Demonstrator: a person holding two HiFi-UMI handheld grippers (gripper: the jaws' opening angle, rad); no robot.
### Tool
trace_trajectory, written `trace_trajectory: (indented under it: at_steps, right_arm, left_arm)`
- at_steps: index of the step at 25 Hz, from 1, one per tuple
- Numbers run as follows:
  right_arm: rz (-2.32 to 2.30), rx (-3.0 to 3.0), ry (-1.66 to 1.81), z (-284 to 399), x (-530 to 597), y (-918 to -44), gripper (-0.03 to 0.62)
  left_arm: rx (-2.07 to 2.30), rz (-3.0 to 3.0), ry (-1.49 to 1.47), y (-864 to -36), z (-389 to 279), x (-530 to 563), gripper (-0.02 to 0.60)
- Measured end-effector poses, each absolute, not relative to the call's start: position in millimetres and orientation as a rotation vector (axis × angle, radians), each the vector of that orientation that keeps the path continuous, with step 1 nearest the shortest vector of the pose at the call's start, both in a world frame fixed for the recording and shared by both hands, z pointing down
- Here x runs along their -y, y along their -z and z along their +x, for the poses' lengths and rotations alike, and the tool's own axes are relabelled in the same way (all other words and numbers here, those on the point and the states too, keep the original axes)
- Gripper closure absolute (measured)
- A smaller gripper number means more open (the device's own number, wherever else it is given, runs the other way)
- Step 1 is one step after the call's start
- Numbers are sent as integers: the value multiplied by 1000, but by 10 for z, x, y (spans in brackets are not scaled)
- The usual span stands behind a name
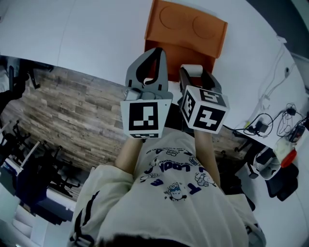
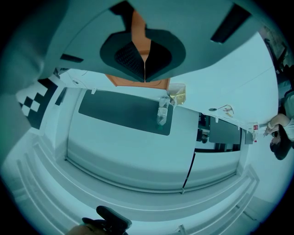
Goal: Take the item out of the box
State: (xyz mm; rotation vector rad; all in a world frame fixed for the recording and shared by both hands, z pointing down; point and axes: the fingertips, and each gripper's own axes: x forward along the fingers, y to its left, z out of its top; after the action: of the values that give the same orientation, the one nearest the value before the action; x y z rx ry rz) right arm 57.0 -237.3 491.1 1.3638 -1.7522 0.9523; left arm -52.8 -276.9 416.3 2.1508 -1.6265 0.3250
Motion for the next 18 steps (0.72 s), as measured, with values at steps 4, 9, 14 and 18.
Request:
trace_trajectory:
  at_steps: [4, 9, 14, 18]
  right_arm:
    - [1383, 1809, -925, 558, 2439, -4733, 319]
    - [1389, 1875, -877, 504, 2504, -4538, 319]
    - [1396, 1946, -825, 458, 2524, -4316, 319]
    - [1403, 1998, -791, 443, 2556, -4136, 319]
  left_arm:
    - [1660, 2158, -312, -4019, -529, 2749, 563]
    - [1722, 2171, -283, -3814, -575, 2727, 563]
    - [1772, 2169, -268, -3664, -628, 2642, 561]
    - [1811, 2170, -253, -3524, -632, 2586, 563]
